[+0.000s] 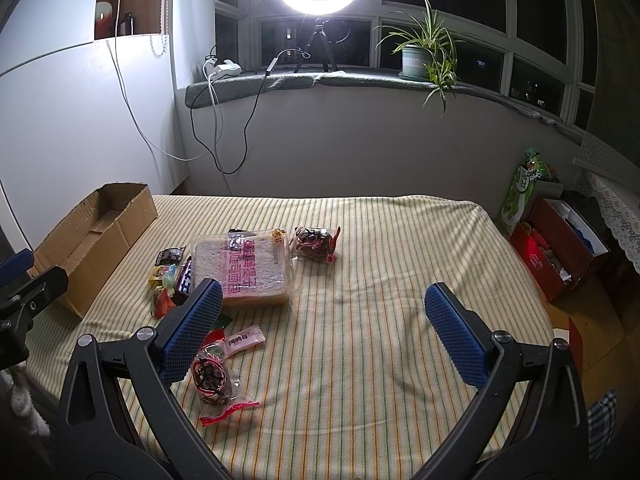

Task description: Organize snacks

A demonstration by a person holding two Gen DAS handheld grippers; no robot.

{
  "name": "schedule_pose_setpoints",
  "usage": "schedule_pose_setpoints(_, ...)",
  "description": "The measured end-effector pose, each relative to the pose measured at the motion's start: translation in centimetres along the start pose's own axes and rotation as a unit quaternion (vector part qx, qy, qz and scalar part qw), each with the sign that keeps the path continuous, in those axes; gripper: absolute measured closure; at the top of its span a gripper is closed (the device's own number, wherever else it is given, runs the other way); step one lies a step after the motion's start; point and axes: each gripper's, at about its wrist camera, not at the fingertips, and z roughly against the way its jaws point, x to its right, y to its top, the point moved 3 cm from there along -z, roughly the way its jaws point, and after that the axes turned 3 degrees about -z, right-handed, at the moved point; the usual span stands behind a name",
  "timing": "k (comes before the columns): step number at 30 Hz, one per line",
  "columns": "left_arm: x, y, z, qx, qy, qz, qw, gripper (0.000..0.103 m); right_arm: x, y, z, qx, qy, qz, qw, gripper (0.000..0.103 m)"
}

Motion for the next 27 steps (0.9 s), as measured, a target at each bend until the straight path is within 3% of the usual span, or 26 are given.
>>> schedule_pose_setpoints(16,-0.1,-1.0,-1.0,-0.017,-0.012,0.001,0.9998,0.007,0.0,-0.9,-0.6,-0.014,0.017,0.003,1.000,0.005)
schedule_pose_setpoints(23,-0.4,-2.7,-2.6,-0.054,-0.039,0.012,0.9977,0.027,-0.3,-3.1,-2.0,-0.056,0.060,0.019,0.996,0.019)
schedule_pose_setpoints(27,-0.3,-3.9,-3.8,-0.082,-0.066,0.019,0.9942,0.041,-1.2,-4.7,-3.0,-0.088,0.088,0.028,0.992,0.022)
